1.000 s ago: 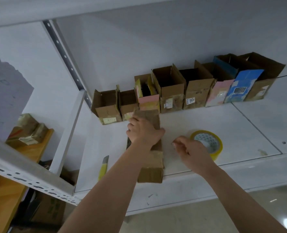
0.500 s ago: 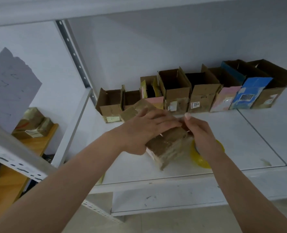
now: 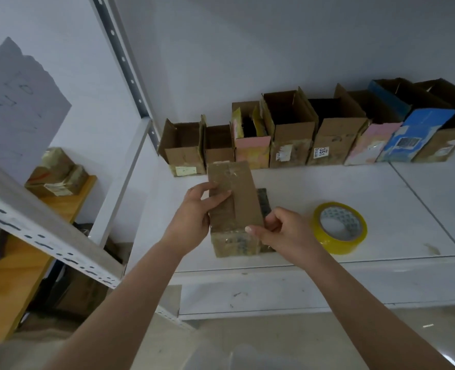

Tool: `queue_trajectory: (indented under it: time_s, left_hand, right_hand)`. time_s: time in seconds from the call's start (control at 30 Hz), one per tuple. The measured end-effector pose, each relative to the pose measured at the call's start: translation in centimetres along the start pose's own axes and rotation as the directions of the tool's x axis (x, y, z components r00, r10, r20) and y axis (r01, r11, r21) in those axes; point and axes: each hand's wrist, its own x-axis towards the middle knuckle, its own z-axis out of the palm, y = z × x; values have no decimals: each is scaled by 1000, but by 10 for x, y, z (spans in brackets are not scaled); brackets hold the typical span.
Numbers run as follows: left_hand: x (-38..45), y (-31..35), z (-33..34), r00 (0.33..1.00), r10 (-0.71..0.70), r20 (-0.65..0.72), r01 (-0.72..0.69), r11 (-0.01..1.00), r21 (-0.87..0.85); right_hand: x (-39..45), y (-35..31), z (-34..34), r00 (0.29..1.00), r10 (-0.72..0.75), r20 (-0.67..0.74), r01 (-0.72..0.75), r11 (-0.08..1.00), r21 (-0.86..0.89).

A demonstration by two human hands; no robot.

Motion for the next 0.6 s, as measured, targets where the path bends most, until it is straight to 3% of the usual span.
queue_trajectory:
  time_s: [0.1,0.17,0.27,0.47,0.6]
  left_hand:
    - [-8,8,-2,989,-102,-108,64,950,-307]
    - [-13,16,-2,997,-61,-51,36,923,-383]
    - [-21,18,4,995,3,102,32,942,-334]
    - [-23,15,12,1000,13,13,-10,967,-254]
    - [-24,10,4,990,74,122,-36,956,-290]
  right_hand:
    - [0,-1,1,999,-25,-37,22,997,-72]
    - [-1,-1,0,990,-127,-66,121,989,-86]
    - [-6,1,2,956,-288,-56,281,954,-107]
    - [-6,-9,5,923,-381,-57,355,898,-261]
    - [-6,-7,8,890,-450,-77,405,857,-319]
